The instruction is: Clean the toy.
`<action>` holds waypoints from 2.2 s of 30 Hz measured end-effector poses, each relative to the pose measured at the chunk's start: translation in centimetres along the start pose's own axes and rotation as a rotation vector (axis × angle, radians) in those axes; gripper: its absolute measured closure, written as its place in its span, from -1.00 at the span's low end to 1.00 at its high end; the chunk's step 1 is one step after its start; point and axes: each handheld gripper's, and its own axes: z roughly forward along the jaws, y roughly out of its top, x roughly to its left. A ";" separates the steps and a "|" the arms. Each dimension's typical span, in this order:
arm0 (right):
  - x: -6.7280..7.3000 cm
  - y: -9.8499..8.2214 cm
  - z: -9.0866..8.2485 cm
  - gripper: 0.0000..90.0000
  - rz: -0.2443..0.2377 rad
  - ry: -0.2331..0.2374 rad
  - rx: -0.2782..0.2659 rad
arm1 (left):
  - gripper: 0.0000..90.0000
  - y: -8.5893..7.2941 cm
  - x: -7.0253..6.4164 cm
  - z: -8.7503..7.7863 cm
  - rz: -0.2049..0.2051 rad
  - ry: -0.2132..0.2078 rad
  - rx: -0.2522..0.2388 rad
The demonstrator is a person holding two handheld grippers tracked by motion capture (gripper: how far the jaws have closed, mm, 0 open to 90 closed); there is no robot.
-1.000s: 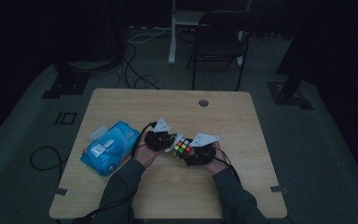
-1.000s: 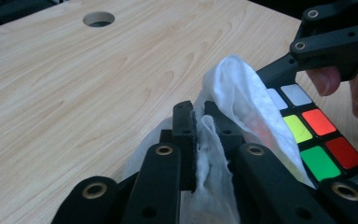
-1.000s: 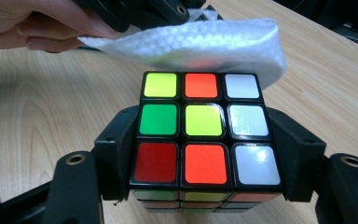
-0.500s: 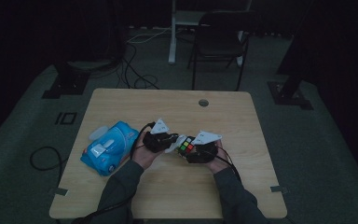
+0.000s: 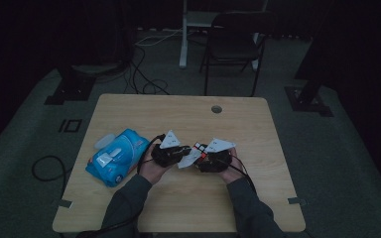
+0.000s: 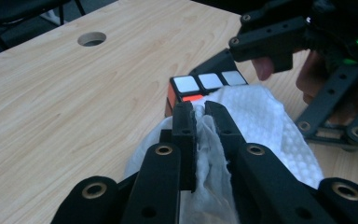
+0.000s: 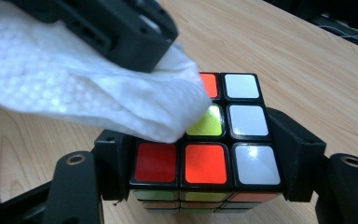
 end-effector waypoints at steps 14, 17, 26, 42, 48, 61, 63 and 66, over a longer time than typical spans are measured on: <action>-0.5 0.1 -0.3 -0.24 0.025 -0.017 -0.015 | 0.88 -0.8 -0.4 0.2 0.010 -0.007 0.019; -0.5 0.0 -0.2 -0.24 0.027 -0.020 -0.010 | 0.88 -0.9 -0.3 0.3 0.016 -0.005 0.027; -0.7 0.2 -0.5 -0.24 0.044 -0.016 -0.027 | 0.88 -1.5 -0.2 0.9 0.009 0.002 0.051; -0.8 0.2 -0.5 -0.24 0.056 -0.025 -0.028 | 0.88 -2.3 0.0 1.9 -0.016 0.015 0.077; -1.0 0.2 -0.6 -0.24 0.069 -0.028 -0.038 | 0.88 -2.3 -0.4 2.3 -0.008 -0.005 0.085; -1.2 0.2 -0.7 -0.24 0.082 -0.052 -0.041 | 0.88 -1.9 -1.5 3.4 0.011 -0.041 0.097; -1.1 0.2 -0.6 -0.24 0.084 -0.055 -0.041 | 0.88 -1.9 -1.8 3.5 0.014 -0.054 0.099; -1.1 0.2 -0.6 -0.24 0.085 -0.057 -0.037 | 0.88 -1.9 -2.1 3.8 0.011 -0.059 0.096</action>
